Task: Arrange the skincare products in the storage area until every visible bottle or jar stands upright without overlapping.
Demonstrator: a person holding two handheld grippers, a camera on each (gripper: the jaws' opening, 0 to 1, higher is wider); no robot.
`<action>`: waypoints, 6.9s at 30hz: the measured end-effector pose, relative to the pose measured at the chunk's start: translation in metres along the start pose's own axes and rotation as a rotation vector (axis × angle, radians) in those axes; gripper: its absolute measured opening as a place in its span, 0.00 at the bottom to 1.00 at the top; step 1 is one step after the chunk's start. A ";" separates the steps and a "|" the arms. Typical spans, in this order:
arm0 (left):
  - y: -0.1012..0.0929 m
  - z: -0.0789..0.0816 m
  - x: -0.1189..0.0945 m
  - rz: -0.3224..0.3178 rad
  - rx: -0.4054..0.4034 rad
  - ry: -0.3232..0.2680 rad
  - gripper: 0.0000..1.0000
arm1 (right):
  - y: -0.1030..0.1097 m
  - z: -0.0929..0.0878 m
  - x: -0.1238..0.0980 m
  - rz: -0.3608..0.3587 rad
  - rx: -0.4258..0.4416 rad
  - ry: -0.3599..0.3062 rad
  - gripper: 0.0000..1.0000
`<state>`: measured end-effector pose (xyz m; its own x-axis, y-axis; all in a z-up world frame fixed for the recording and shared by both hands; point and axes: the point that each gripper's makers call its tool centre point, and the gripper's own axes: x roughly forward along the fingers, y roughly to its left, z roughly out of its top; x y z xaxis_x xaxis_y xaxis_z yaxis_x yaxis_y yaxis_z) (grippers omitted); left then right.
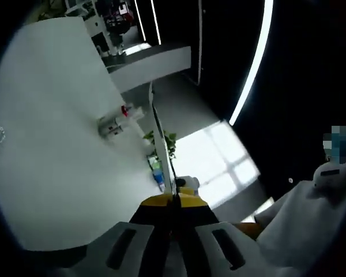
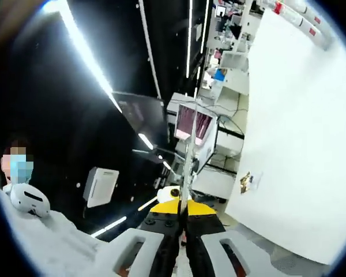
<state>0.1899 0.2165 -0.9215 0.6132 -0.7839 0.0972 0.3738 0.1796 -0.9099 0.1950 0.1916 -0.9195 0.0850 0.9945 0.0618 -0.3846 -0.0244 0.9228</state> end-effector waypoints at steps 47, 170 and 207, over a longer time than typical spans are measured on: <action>0.076 0.008 0.027 0.302 0.008 0.170 0.00 | -0.092 0.018 -0.080 -0.973 -1.087 0.175 0.43; 0.254 0.130 0.186 0.715 0.425 0.265 0.45 | -0.117 -0.011 -0.079 -0.948 -1.034 0.374 0.46; 0.151 0.072 0.055 0.800 0.614 0.184 0.54 | -0.107 -0.032 -0.063 -0.774 -0.911 0.402 0.49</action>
<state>0.3303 0.2434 -1.0240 0.7425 -0.3702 -0.5582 0.2252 0.9228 -0.3125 0.2014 0.1344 -1.0346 0.3474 0.6816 -0.6441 -0.8657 0.4971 0.0591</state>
